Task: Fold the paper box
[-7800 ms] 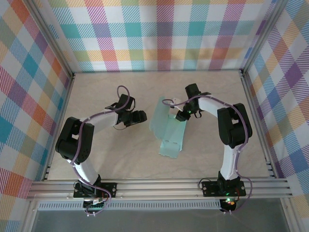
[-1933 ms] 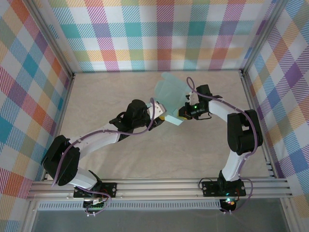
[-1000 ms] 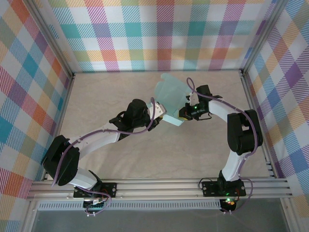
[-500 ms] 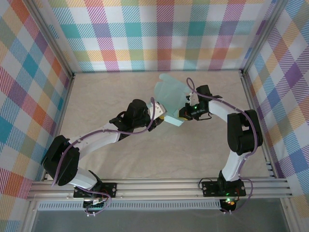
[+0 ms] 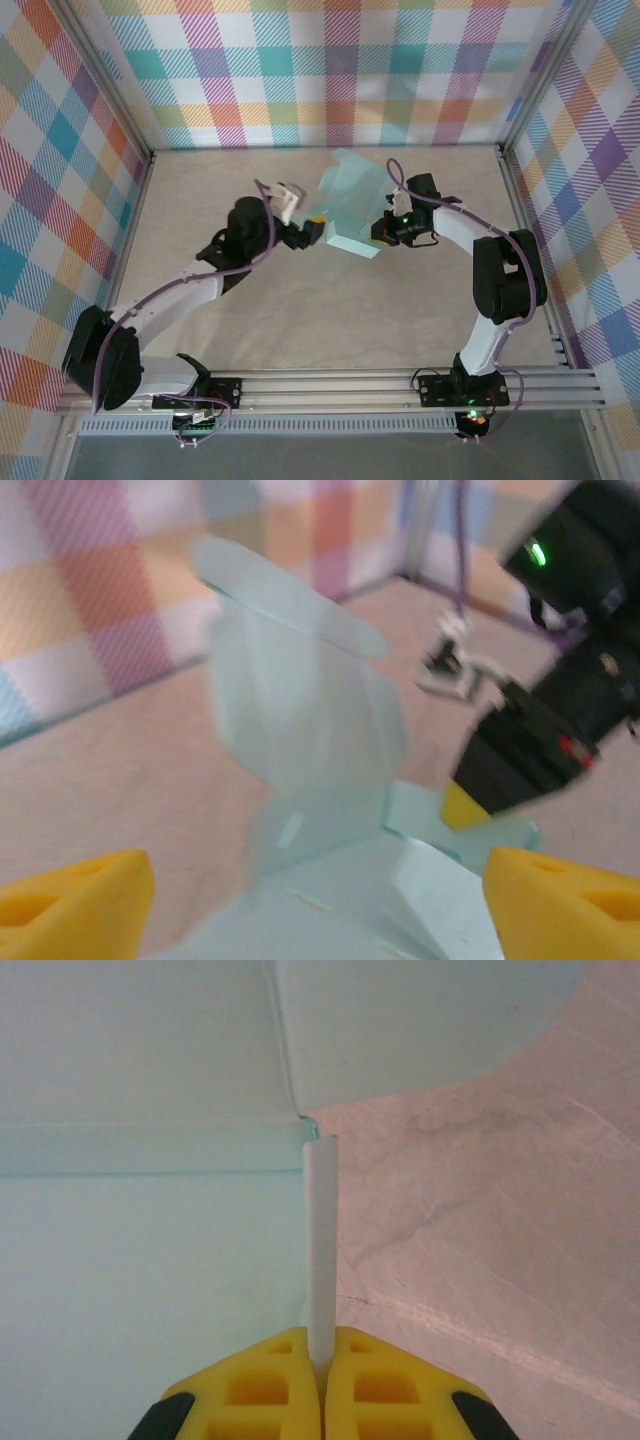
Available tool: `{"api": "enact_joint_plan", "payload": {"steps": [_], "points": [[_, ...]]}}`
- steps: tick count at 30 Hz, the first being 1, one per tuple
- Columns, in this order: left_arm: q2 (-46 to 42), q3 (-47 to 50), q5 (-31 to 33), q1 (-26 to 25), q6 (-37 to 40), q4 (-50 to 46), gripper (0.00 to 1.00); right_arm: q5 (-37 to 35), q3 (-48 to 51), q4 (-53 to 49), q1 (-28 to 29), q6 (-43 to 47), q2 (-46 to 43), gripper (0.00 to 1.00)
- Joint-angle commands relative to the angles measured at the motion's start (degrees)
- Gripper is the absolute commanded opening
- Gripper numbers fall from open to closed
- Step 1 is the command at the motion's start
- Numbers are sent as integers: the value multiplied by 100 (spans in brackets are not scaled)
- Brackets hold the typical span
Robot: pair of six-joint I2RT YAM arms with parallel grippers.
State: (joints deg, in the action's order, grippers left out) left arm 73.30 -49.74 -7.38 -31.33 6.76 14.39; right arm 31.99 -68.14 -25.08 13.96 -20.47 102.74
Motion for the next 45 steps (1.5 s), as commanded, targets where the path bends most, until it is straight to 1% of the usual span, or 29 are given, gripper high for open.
{"api": "enact_joint_plan", "payload": {"steps": [1,4,7,8,10,11,13,16,19,22,25,34,38,42,45], "points": [[-332,-13,-473,588,-690,216,88,206,28,30,40,247,-160,0],[-286,-28,-1006,1120,-669,278,92,282,-10,-46,34,550,-153,0],[94,-366,-1674,1612,-565,-68,92,284,-75,-281,22,1080,-149,0],[233,-484,-1919,1705,-500,-196,92,253,-112,-369,19,1271,-162,0],[584,-859,-2441,1803,-62,-780,88,247,-121,-462,11,1563,-204,0],[777,-1096,-2760,1805,239,-1226,84,213,-128,-494,11,1676,-236,0],[1176,-1542,-3315,1806,882,-2061,79,184,-156,-567,4,1859,-292,0],[1526,-1921,-3838,1751,1734,-2952,77,168,-224,-709,2,2026,-341,0],[1687,-2011,-3915,1627,2394,-3500,77,225,-249,-775,4,2137,-391,0],[1907,-2171,-4093,1558,2647,-3850,77,368,-261,-811,2,2206,-441,0],[2081,-2296,-4200,1428,2771,-3995,76,646,-249,-820,2,2232,-458,0],[2473,-2598,-4391,1176,2771,-4216,71,809,-157,-805,27,2239,-460,0],[2624,-2735,-4361,1095,2751,-4303,65,704,-173,-849,45,2258,-470,0],[2759,-2870,-4406,1050,2767,-4457,56,647,-184,-892,53,2281,-483,0],[2820,-2912,-4379,1024,2749,-4499,50,616,-191,-912,63,2284,-492,0]]}}
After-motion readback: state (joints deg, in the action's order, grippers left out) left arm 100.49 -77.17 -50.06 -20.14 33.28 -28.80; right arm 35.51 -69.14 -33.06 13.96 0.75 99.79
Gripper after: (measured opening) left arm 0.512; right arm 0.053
